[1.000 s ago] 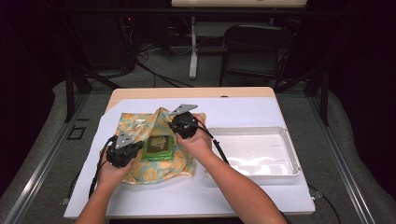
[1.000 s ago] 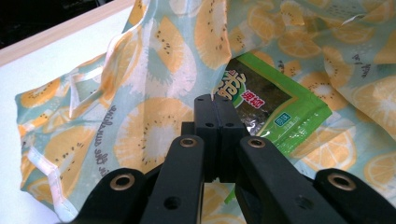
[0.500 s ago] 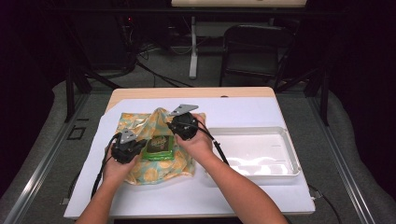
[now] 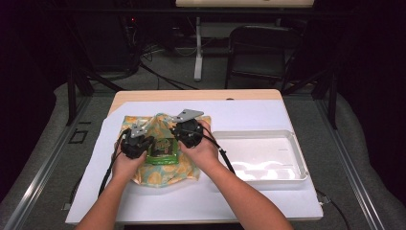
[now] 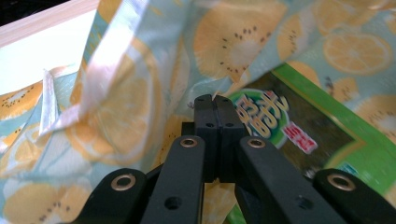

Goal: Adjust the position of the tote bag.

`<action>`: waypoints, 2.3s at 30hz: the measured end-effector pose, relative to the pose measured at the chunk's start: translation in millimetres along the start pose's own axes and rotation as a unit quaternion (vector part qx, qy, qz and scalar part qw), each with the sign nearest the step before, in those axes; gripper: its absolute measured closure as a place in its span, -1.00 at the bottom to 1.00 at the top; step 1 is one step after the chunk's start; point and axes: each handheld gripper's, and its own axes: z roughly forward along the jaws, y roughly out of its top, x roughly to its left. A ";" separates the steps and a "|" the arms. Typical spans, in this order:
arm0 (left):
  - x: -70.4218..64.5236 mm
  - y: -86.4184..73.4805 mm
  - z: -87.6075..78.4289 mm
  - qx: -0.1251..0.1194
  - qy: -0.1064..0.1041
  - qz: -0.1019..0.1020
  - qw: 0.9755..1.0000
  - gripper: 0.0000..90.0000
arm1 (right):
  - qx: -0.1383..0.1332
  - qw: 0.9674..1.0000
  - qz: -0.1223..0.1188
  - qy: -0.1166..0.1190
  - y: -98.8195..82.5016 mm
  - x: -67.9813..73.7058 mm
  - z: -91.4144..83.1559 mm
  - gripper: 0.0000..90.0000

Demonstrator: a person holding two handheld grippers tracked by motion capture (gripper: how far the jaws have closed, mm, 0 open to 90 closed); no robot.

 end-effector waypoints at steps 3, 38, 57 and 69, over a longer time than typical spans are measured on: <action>6.2 1.3 8.1 -0.003 0.006 -0.016 1.000 1.00 | 0.004 1.000 -0.007 -0.003 -0.8 3.6 -1.1 1.00; 45.9 -2.0 32.2 -0.004 0.041 -0.093 0.995 1.00 | 0.093 0.996 -0.006 -0.015 -35.0 -0.4 46.8 1.00; 43.3 -4.5 33.2 0.014 0.046 -0.086 0.995 1.00 | 0.124 0.991 0.035 -0.046 -45.2 -32.3 68.3 1.00; 42.2 -5.4 31.0 0.015 0.044 -0.085 0.995 1.00 | 0.131 0.988 0.041 -0.071 -39.8 -42.5 82.1 1.00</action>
